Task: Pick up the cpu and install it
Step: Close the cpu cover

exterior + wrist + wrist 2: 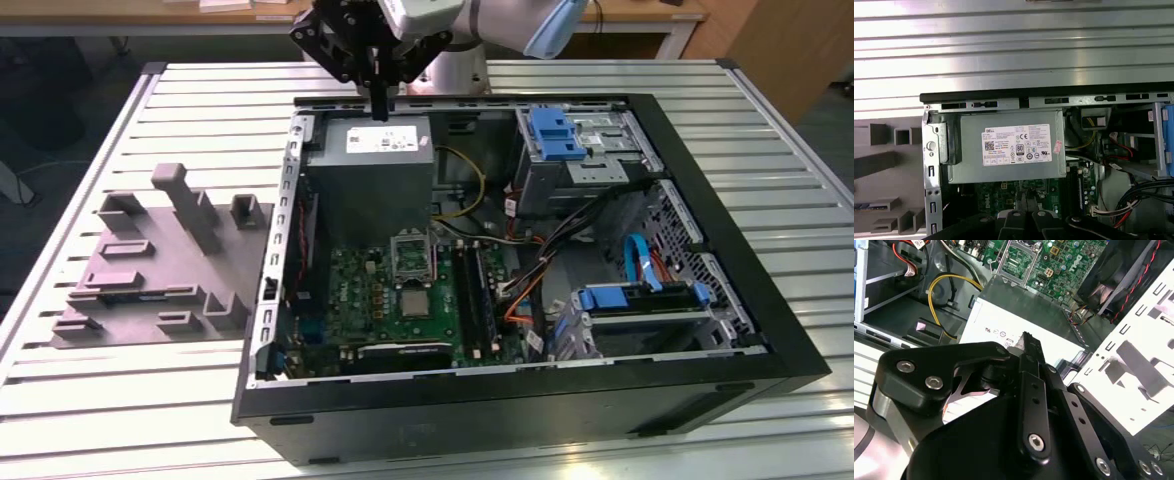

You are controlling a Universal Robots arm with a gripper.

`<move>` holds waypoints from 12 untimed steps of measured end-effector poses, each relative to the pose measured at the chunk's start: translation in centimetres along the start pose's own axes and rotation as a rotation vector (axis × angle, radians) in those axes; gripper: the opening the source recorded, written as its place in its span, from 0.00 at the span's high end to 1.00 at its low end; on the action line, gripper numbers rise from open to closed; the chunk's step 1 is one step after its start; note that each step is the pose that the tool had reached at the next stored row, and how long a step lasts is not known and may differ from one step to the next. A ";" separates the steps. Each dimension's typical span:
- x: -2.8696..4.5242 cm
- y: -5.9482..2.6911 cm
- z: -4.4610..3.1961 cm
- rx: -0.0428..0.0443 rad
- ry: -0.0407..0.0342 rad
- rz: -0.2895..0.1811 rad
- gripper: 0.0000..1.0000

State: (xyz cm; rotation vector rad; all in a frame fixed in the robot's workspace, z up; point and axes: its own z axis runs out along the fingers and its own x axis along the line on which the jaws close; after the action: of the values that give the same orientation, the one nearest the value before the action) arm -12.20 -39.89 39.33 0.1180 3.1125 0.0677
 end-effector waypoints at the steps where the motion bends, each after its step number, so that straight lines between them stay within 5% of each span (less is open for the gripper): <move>1: 0.00 0.00 0.00 0.0000 0.0000 0.000 0.89; 12: 0.00 0.00 0.00 0.0000 0.0000 0.000 0.89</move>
State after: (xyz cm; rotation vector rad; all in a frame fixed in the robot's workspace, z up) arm -12.20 -39.89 39.33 0.1180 3.1125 0.0677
